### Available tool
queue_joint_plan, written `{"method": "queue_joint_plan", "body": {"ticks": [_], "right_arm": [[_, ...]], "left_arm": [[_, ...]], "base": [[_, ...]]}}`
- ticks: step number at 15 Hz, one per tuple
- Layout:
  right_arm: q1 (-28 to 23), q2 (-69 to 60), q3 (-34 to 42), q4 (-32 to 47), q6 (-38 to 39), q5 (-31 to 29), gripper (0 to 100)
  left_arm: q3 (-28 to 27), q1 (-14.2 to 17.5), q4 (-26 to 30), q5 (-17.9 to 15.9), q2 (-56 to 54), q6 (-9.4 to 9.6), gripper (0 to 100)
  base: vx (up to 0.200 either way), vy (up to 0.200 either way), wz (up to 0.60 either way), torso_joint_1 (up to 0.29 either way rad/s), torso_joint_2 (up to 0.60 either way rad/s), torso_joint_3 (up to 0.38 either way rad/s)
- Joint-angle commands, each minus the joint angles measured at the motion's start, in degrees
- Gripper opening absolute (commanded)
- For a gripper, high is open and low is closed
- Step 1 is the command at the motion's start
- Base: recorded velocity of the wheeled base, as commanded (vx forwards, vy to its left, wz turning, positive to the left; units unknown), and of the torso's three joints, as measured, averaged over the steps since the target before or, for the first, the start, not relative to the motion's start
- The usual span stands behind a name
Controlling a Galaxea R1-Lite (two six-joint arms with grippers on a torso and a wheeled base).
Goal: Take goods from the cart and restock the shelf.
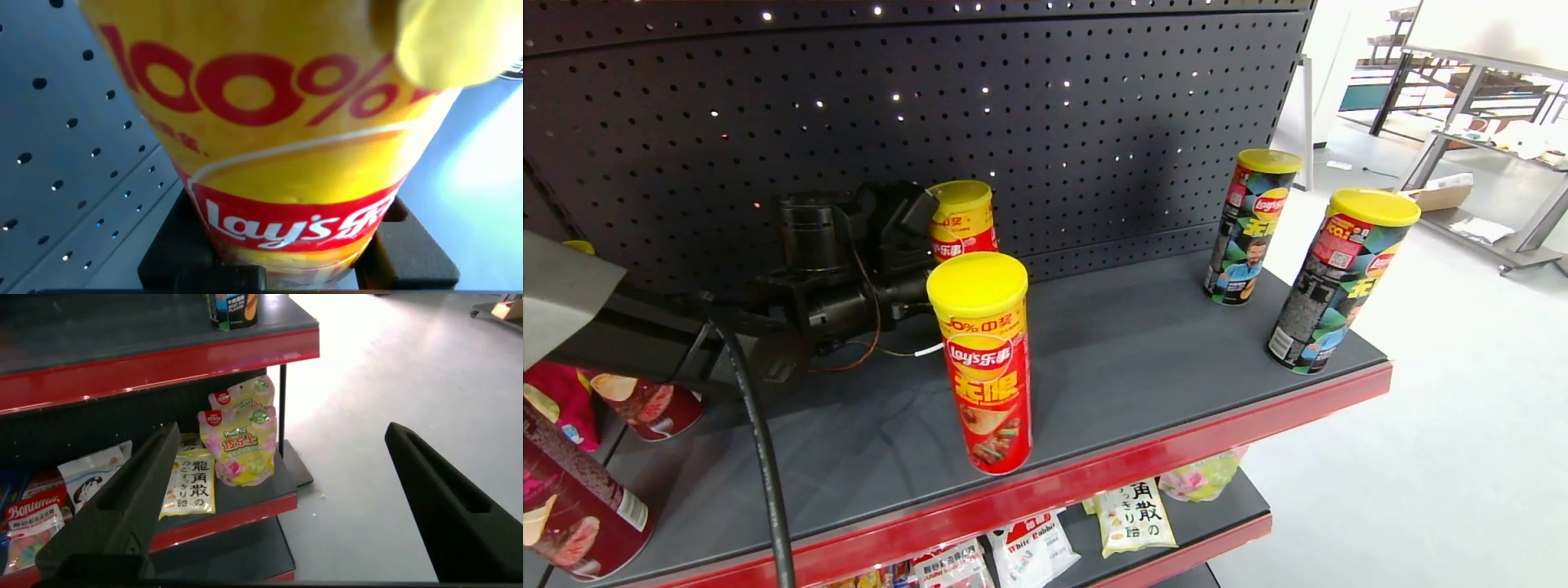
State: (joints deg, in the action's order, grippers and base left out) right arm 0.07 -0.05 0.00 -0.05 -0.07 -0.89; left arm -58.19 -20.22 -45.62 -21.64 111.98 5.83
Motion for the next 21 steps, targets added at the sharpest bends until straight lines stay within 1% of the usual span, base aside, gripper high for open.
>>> {"method": "queue_joint_plan", "body": {"ticks": [1,2,9,10,12,13,14,16,21], "right_arm": [[0.0,0.0,0.0,0.0,0.0,0.0,100],[0.0,0.0,0.0,0.0,0.0,0.0,100],[0.0,0.0,0.0,0.0,0.0,0.0,100],[0.0,0.0,0.0,0.0,0.0,0.0,100],[0.0,0.0,0.0,0.0,0.0,0.0,100],[0.0,0.0,0.0,0.0,0.0,0.0,100],[0.0,0.0,0.0,0.0,0.0,0.0,100],[0.0,0.0,0.0,0.0,0.0,0.0,100],[0.0,0.0,0.0,0.0,0.0,0.0,100]], "left_arm": [[1.2,0.0,-0.7,0.0,-0.3,-0.03,0],[1.6,0.0,-0.6,0.0,-0.4,0.24,0],[3.3,0.0,-0.4,0.2,-0.6,0.33,0],[3.3,0.0,-0.5,0.2,-0.6,0.5,0],[3.8,0.0,-0.6,0.2,-0.7,1.47,0],[4.0,0.0,-0.7,0.1,-0.8,1.47,0],[4.2,0.0,-0.7,0.1,-1.0,1.47,100],[4.6,0.1,-0.7,0.1,-1.1,2.7,100],[5.2,1.2,-0.3,0.1,-3.4,2.7,100]], "base": [[0.0,0.0,0.0,0.0,0.0,0.0],[0.0,0.0,0.0,0.0,0.0,0.0],[0.0,0.0,0.0,0.0,0.0,0.0],[0.0,0.0,0.0,0.0,0.0,0.0],[0.0,0.0,0.0,0.0,0.0,0.0],[0.0,0.0,0.0,0.0,0.0,0.0],[0.0,0.0,0.0,0.0,0.0,0.0],[0.0,0.0,0.0,0.0,0.0,0.0],[0.0,0.0,0.0,0.0,0.0,0.0]]}}
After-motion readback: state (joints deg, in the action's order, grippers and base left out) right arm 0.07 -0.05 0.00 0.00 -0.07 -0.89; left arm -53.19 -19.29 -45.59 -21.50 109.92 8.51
